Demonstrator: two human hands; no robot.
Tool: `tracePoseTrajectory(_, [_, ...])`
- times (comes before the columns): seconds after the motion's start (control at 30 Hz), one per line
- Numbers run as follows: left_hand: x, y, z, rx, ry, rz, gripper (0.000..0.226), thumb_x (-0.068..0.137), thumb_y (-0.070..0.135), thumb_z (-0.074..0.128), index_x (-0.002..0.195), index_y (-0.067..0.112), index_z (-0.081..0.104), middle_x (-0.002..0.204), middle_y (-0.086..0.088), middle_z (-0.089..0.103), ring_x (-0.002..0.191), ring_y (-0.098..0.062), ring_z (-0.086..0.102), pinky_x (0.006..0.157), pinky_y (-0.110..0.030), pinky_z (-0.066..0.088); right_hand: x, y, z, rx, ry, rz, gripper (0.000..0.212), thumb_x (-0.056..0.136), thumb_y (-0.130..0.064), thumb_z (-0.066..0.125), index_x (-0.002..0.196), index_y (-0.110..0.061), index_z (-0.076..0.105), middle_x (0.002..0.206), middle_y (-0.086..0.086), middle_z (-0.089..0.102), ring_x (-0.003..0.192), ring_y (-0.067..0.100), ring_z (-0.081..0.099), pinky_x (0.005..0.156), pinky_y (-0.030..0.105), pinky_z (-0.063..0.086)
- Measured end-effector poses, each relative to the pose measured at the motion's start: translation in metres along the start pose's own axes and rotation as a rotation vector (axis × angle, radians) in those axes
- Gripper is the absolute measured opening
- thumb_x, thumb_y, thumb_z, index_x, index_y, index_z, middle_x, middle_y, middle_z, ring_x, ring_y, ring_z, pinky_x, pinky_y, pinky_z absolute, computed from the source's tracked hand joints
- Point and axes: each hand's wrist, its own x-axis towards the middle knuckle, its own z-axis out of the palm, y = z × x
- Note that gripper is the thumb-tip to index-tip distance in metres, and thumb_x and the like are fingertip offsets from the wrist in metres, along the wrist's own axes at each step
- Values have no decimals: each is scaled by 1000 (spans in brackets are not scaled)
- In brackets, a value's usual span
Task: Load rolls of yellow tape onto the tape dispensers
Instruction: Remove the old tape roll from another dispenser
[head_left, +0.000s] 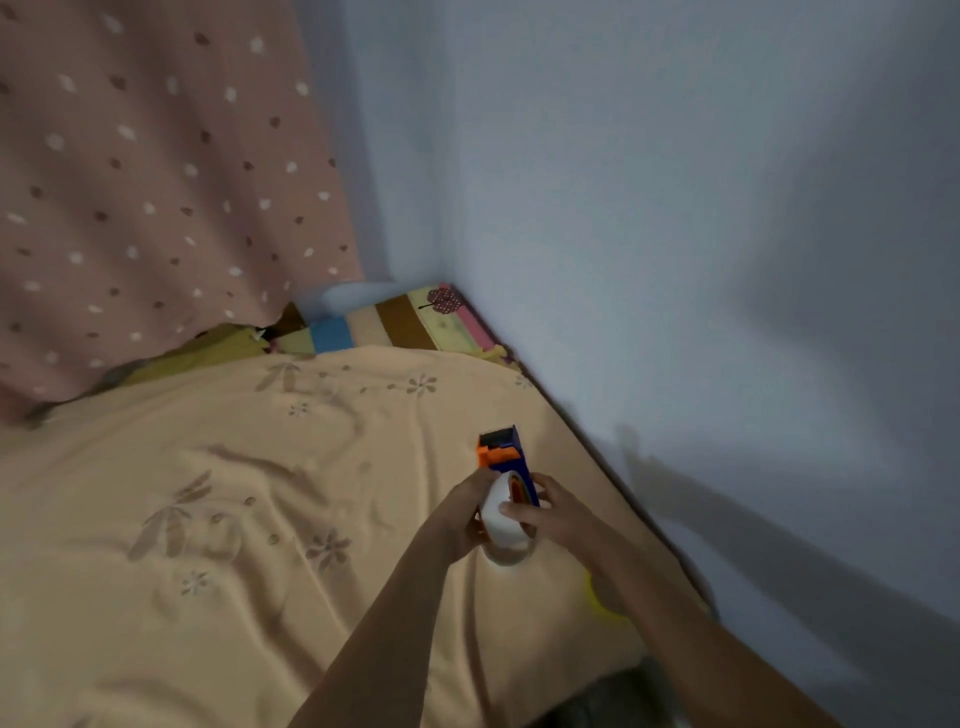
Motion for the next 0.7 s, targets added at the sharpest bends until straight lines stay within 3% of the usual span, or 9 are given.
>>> tracePoseTrajectory(0.07, [4,3,12,19,72,9,42,99,32,50,132,9,62,130,-23,65,111,-37,62,104,-48,46,7,-1,-12,6,-24,2,77,58,-61,80,126,-38,51,110,-19,61,100,4,63,74,24,54])
tracePoseTrajectory(0.2, [8,-3,29,-111,116,9,33,100,27,48,123,7,62,114,-22,63,103,-34,58,94,-45,45,14,3,-26,77,-108,52,72,60,-53,84,124,-29,61,116,-1,69,106,20,69,89,40,61])
tracePoseTrajectory(0.3, [11,-6,34,-188,128,15,31,101,27,47,117,6,63,105,-17,67,91,-30,64,84,-41,51,17,0,-32,55,-134,46,64,60,-47,86,118,-33,63,116,-2,69,106,19,68,88,40,62])
tracePoseTrajectory(0.43, [15,-9,32,-189,254,-9,23,96,28,55,104,11,69,98,-11,68,85,-26,66,66,-34,55,22,0,-41,54,-133,34,72,59,-46,85,125,-30,61,119,-2,66,109,20,65,89,40,61])
tracePoseTrajectory(0.57, [22,-8,36,-188,259,-9,33,96,32,56,121,12,65,111,-11,66,96,-30,64,75,-41,58,28,-3,-52,19,-103,14,76,54,-47,83,124,-33,60,118,-4,63,108,19,64,88,40,61])
tracePoseTrajectory(0.63, [24,-8,38,-173,262,-10,29,98,33,55,118,15,64,113,-11,66,98,-31,64,82,-45,57,34,-2,-58,40,-100,13,75,56,-45,83,125,-33,60,120,-3,62,109,21,63,86,40,62])
tracePoseTrajectory(0.7, [26,-9,36,-153,289,-1,22,100,32,52,110,17,64,106,-10,67,91,-29,64,77,-41,55,39,-1,-67,91,-117,31,70,59,-40,84,123,-32,60,121,-1,61,110,23,63,83,38,63])
